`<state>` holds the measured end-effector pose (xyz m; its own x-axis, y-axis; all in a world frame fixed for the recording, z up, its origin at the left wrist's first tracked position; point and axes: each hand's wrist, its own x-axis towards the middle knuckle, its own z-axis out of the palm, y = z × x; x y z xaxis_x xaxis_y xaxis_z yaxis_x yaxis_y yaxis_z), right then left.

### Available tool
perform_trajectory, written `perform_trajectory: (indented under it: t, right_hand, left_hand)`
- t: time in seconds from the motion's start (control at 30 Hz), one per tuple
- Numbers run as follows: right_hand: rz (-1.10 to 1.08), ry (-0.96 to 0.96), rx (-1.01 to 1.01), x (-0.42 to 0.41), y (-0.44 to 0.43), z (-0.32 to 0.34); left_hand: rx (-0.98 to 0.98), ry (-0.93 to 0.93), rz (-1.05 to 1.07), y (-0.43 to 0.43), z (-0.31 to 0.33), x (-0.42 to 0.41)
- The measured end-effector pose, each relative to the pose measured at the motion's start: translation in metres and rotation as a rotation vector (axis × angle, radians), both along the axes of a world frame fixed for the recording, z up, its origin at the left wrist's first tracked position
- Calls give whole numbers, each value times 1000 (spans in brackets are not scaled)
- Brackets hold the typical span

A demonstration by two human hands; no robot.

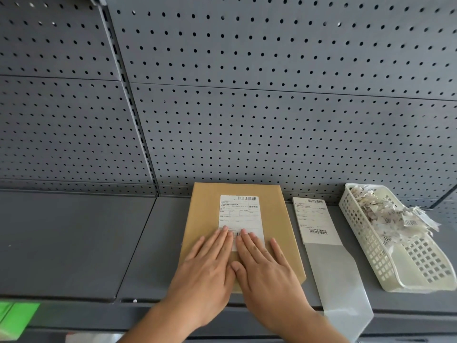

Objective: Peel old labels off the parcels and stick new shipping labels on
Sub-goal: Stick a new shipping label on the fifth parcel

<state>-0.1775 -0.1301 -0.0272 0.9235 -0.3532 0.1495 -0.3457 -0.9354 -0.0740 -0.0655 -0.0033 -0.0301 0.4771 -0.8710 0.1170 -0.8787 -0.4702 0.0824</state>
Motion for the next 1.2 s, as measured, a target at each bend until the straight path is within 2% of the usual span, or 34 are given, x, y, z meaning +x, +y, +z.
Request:
perform_trajectory:
  t: [0.4,0.63,0.73,0.9,1.0,1.1,1.2]
  right_hand:
    - [-182,29,5,-21,-11,-1]
    - [-252,79,45,-36,-25,-1]
    - [-215,52,119,-37,-28,3]
    - [-280,-96,355,-40,-42,13]
    - [-380,-189,651,-37,-51,16]
    - [-465,-272,958,-32,-60,20]
    - [-560,-266,1166,-25,-65,12]
  left_hand:
    - [28,56,197,11,-3,1]
    - [34,184,273,19,12,3]
    - [-45,285,317,23,12,4]
    - [-322,675,400,27,19,13]
    - [-467,910,504,29,27,24]
    - [-524,1110,603,27,26,35]
    - [-560,1319,607,24,22,40]
